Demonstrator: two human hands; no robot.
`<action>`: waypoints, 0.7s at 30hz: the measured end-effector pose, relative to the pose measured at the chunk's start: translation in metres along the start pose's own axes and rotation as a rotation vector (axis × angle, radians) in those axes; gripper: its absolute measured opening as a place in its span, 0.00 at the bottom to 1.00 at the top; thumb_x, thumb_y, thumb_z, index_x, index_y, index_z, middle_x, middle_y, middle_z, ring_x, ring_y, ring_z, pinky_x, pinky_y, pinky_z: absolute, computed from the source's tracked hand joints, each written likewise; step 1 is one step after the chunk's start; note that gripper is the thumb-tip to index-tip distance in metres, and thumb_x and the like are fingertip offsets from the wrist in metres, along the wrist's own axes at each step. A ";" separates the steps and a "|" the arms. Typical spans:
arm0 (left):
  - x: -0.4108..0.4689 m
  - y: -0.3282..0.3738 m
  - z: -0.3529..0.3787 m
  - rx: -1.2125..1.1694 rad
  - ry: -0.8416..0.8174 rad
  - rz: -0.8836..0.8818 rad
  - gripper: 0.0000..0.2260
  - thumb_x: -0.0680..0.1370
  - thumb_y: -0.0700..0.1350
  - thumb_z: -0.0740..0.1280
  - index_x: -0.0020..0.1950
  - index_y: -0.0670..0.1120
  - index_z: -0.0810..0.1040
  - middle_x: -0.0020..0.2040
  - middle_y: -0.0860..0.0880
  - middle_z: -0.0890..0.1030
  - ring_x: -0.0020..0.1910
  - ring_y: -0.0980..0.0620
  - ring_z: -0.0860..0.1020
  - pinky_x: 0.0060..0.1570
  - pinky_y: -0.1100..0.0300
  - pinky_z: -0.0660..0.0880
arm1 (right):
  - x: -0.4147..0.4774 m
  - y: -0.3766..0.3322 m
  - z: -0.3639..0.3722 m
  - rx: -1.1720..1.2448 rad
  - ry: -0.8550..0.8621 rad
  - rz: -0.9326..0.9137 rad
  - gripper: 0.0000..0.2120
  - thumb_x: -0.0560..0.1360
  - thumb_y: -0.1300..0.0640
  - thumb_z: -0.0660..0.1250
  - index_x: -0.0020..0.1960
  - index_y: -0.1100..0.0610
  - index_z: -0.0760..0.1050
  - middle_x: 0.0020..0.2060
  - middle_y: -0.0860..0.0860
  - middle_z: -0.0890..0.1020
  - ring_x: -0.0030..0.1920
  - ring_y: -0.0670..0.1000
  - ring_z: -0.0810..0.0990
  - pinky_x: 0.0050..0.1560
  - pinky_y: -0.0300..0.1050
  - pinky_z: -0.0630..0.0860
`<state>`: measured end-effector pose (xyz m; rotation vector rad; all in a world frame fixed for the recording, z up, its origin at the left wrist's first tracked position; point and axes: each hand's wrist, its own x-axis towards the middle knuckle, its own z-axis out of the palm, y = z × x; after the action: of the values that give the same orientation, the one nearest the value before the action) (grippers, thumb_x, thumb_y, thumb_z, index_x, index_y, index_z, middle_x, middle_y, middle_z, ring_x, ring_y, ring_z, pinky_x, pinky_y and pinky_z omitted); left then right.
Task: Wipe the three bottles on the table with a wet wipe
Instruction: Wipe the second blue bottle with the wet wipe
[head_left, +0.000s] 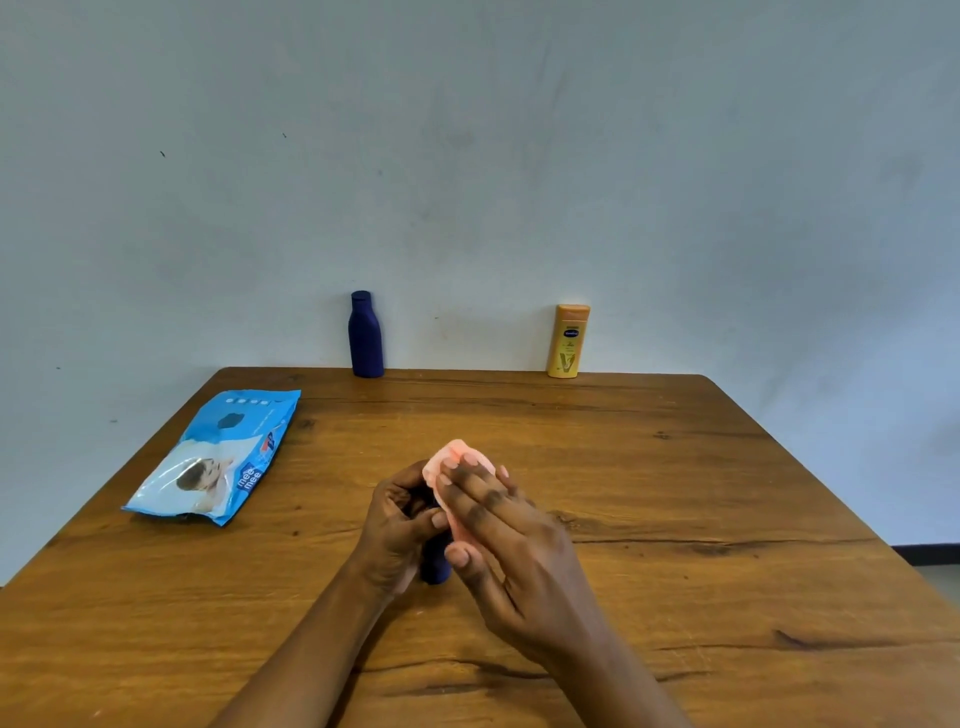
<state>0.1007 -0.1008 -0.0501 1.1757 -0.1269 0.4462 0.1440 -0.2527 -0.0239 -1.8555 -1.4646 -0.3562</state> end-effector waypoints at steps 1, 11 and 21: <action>0.000 0.001 0.001 0.003 -0.001 -0.006 0.26 0.60 0.50 0.81 0.56 0.44 0.81 0.51 0.43 0.83 0.53 0.45 0.80 0.50 0.53 0.78 | 0.002 0.002 -0.001 0.000 0.003 0.000 0.25 0.81 0.44 0.47 0.70 0.58 0.66 0.69 0.52 0.69 0.72 0.45 0.62 0.72 0.45 0.57; 0.001 -0.001 0.000 0.015 0.020 0.012 0.28 0.58 0.52 0.81 0.56 0.45 0.82 0.51 0.43 0.83 0.54 0.45 0.80 0.51 0.55 0.78 | 0.011 0.007 0.000 0.030 0.074 -0.034 0.19 0.78 0.58 0.62 0.68 0.57 0.70 0.67 0.51 0.72 0.71 0.44 0.64 0.70 0.45 0.64; 0.004 -0.005 -0.003 0.095 0.061 -0.002 0.32 0.52 0.59 0.81 0.52 0.46 0.84 0.49 0.46 0.84 0.50 0.49 0.81 0.53 0.59 0.76 | 0.004 0.037 -0.040 -0.054 0.305 0.135 0.21 0.73 0.66 0.65 0.64 0.55 0.72 0.57 0.51 0.81 0.56 0.41 0.77 0.56 0.31 0.73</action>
<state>0.1058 -0.0983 -0.0545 1.2540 -0.0528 0.4903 0.1883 -0.2806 -0.0075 -1.8370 -1.1279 -0.5888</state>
